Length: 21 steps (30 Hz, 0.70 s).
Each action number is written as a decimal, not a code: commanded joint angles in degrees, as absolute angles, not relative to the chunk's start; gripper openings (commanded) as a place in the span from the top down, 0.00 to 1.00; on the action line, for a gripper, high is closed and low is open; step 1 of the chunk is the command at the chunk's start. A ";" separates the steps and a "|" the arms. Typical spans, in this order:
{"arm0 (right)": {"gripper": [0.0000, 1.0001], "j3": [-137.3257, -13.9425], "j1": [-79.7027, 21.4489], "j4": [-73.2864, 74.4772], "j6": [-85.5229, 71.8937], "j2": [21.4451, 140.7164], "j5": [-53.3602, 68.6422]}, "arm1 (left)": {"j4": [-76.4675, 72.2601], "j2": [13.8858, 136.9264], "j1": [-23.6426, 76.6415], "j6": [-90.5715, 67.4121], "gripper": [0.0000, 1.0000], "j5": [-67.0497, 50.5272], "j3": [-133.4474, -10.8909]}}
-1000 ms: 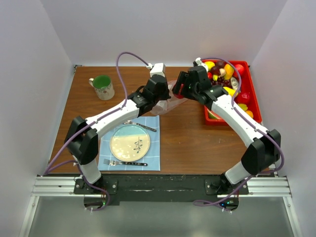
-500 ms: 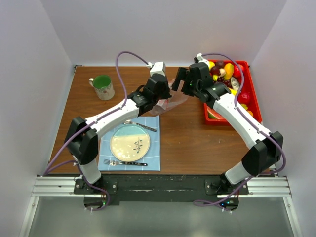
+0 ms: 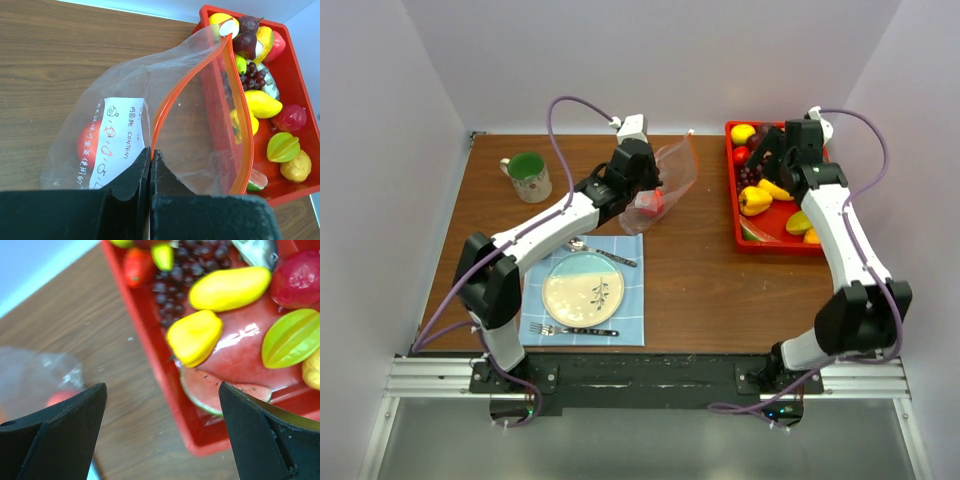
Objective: Place the food in the zip-top bag and seal the zipper
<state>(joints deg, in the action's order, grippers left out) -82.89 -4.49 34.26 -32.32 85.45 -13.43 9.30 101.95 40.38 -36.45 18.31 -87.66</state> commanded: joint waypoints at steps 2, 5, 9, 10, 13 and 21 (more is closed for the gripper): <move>0.01 -84.80 -0.18 31.91 -34.10 96.73 -11.34 | 8.70 101.95 40.25 -36.39 1.00 17.75 -90.53; 0.01 -87.18 -0.09 33.21 -36.99 101.76 -12.38 | 8.88 101.87 40.25 -36.21 1.00 17.67 -90.44; 0.01 -89.29 1.49 36.82 -43.84 109.23 -14.42 | 8.70 101.78 40.17 -36.12 1.00 17.67 -90.26; 0.01 -89.30 1.58 36.48 -44.81 109.86 -14.41 | 8.70 101.78 40.17 -36.12 1.00 17.67 -90.26; 0.01 -87.38 2.63 34.37 -48.51 110.39 -13.19 | 8.70 101.78 40.17 -35.86 1.00 17.32 -90.26; 0.01 -83.41 4.13 30.50 -53.44 108.37 -13.54 | 9.05 101.16 40.08 -35.24 1.00 18.11 -90.09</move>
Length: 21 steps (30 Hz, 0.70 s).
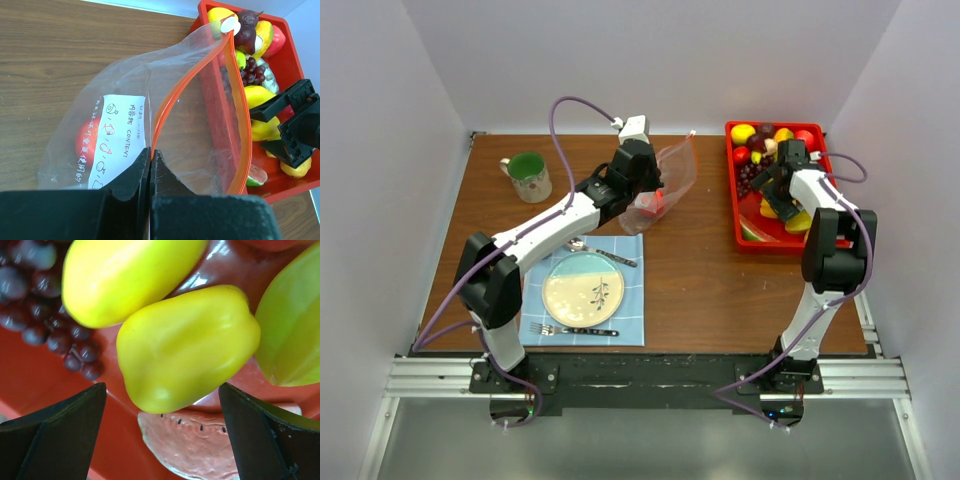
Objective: Place the food in the zip-top bag and seal the zipper
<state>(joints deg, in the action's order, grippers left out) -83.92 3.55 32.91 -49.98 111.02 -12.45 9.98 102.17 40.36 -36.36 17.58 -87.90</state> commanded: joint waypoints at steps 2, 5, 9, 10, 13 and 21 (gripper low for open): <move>0.01 -84.81 4.31 30.85 -51.00 109.76 -13.27 | 9.05 101.16 40.08 -35.16 1.00 17.93 -90.18; 0.01 -86.92 4.39 34.01 -49.49 111.27 -14.67 | 8.88 101.42 40.08 -35.24 1.00 17.75 -90.18; 0.01 -82.89 5.27 30.26 -50.10 109.51 -14.33 | 8.70 101.95 40.08 -35.42 1.00 17.40 -90.44; 0.01 -82.01 5.80 29.89 -50.18 109.42 -14.15 | 8.79 101.95 40.08 -35.33 1.00 17.23 -90.44; 0.01 -82.96 6.68 30.23 -50.01 110.83 -13.80 | 8.88 102.13 40.08 -35.25 1.00 17.23 -90.44; 0.01 -82.00 8.08 28.30 -49.92 110.22 -12.57 | 9.23 102.48 40.08 -34.45 1.00 17.67 -90.88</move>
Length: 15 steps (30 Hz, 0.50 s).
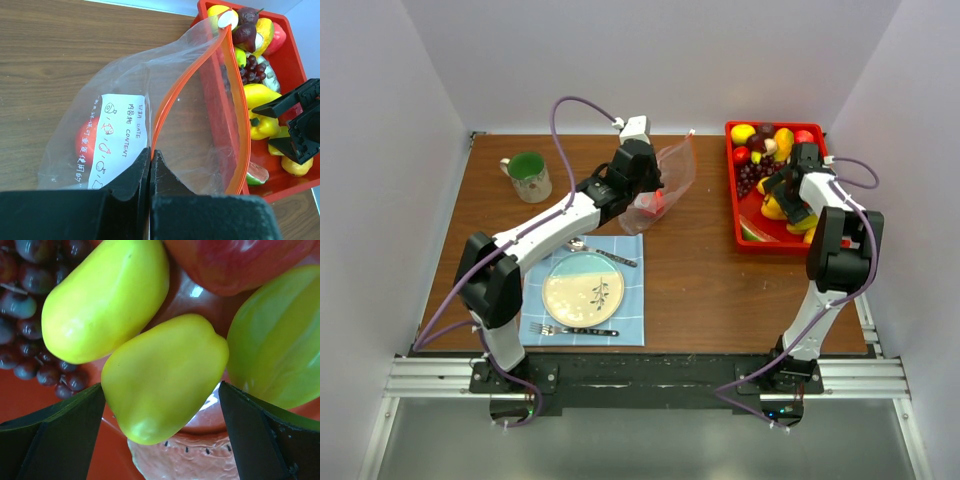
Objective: Place the food in the zip-top bag and seal the zipper
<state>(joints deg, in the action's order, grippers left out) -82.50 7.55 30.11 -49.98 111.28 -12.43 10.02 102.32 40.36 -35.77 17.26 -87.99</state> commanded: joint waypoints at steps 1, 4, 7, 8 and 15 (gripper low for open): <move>0.01 -81.74 8.61 28.39 -50.27 110.21 -12.22 | 9.23 102.48 40.08 -34.45 1.00 17.49 -90.79; 0.01 -80.43 9.40 26.72 -51.24 109.86 -10.90 | 9.23 102.48 40.08 -34.37 1.00 17.40 -90.88; 0.01 -81.55 9.58 27.15 -51.41 111.52 -10.55 | 9.31 102.57 40.08 -34.19 1.00 17.40 -91.14; 0.01 -82.00 9.67 28.12 -51.50 111.97 -10.63 | 9.32 102.48 40.08 -34.28 1.00 17.40 -91.06; 0.19 -80.25 9.58 26.81 -50.63 112.15 -10.11 | 9.32 102.83 40.08 -34.28 1.00 17.05 -91.49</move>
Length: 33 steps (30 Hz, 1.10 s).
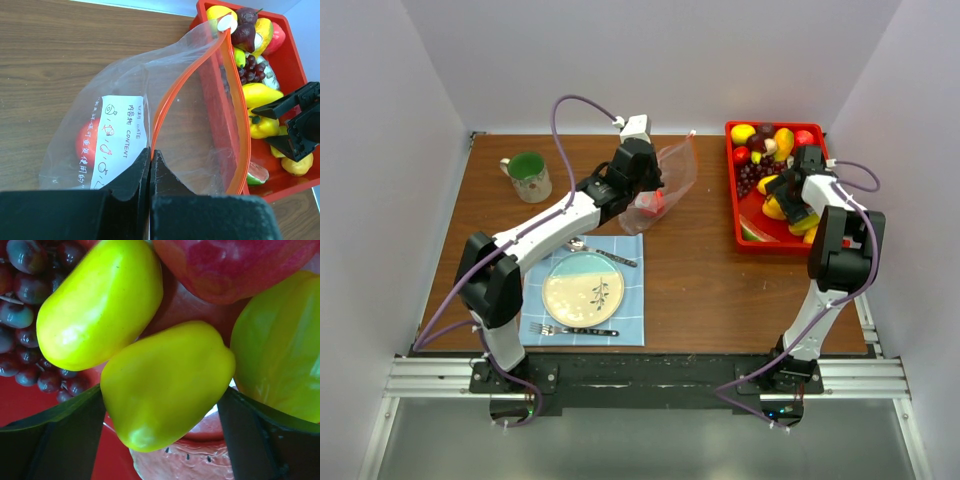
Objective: Place the food in the zip-top bag and seal the zipper
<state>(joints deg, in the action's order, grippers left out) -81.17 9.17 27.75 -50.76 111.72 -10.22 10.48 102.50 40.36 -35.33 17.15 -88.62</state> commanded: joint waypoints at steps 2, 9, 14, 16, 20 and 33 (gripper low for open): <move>0.34 -79.19 9.49 26.11 -49.66 111.19 -10.11 | 9.58 103.01 40.08 -34.28 1.00 17.14 -91.76; 0.85 -76.21 9.41 25.23 -45.97 105.40 -8.53 | 9.32 102.57 40.08 -34.45 1.00 17.58 -90.36; 0.96 -74.36 9.32 24.87 -43.77 100.38 -7.03 | 8.79 102.22 40.08 -35.07 1.00 17.58 -89.21; 0.98 -73.74 9.14 24.79 -42.90 97.58 -6.42 | 8.53 102.57 40.08 -35.59 1.00 16.88 -89.21; 0.98 -73.30 8.53 26.01 -41.22 92.74 -6.33 | 8.35 103.09 40.17 -36.04 1.00 16.35 -89.73; 0.98 -77.95 -8.75 26.38 -39.28 77.97 -4.22 | 8.00 104.06 40.25 -36.91 1.00 14.68 -90.53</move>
<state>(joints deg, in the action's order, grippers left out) -73.60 0.80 26.92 -40.71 82.30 -5.23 10.28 103.42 40.36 -35.99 15.55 -89.03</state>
